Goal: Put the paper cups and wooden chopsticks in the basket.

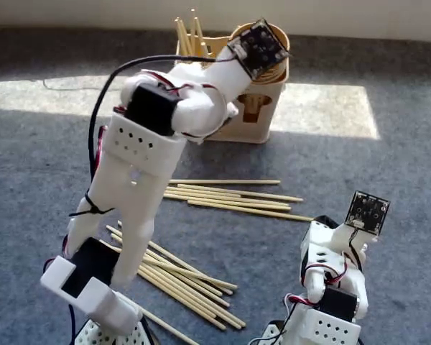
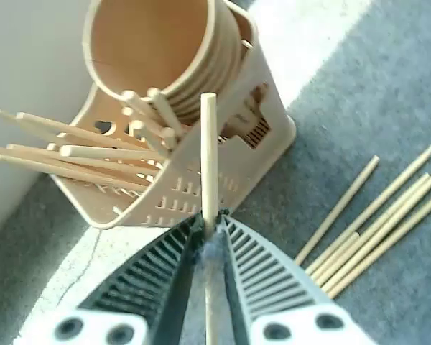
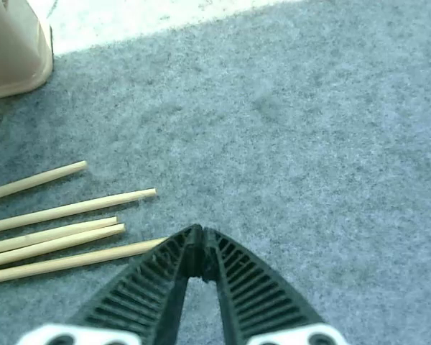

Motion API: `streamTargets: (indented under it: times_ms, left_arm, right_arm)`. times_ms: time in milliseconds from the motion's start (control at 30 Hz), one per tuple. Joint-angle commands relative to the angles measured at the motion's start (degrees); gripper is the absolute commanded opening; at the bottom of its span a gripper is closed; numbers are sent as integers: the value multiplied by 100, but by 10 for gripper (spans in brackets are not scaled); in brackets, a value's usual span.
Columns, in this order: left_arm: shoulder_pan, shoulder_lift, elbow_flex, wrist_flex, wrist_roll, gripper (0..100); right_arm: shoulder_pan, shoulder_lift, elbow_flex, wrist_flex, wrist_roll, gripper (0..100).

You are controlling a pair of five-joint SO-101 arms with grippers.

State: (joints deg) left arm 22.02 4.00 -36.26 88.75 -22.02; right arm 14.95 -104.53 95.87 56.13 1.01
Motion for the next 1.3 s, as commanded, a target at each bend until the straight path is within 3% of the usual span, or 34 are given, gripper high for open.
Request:
streamTargets:
  times_ms: [0, 233, 700, 1067, 1267]
  left_arm:
    - [-242, -22, -1077, -26, 396, 5]
    - [-365, -13, -1481, -949, 967, 5]
    - [-1191, -4, -1446, -3235, 3209, 5]
    - [-1200, 4, -303, -4853, 3253, 5]
    - [-1226, 4, 22, -5020, 3253, 5]
  right_arm:
    - [66, -66, 681, -154, -18, 6]
    - [66, -66, 681, -154, -18, 6]
    - [66, -66, 681, -154, -18, 6]
    - [66, -66, 681, -154, -18, 6]
    - [66, -66, 681, -154, -18, 6]
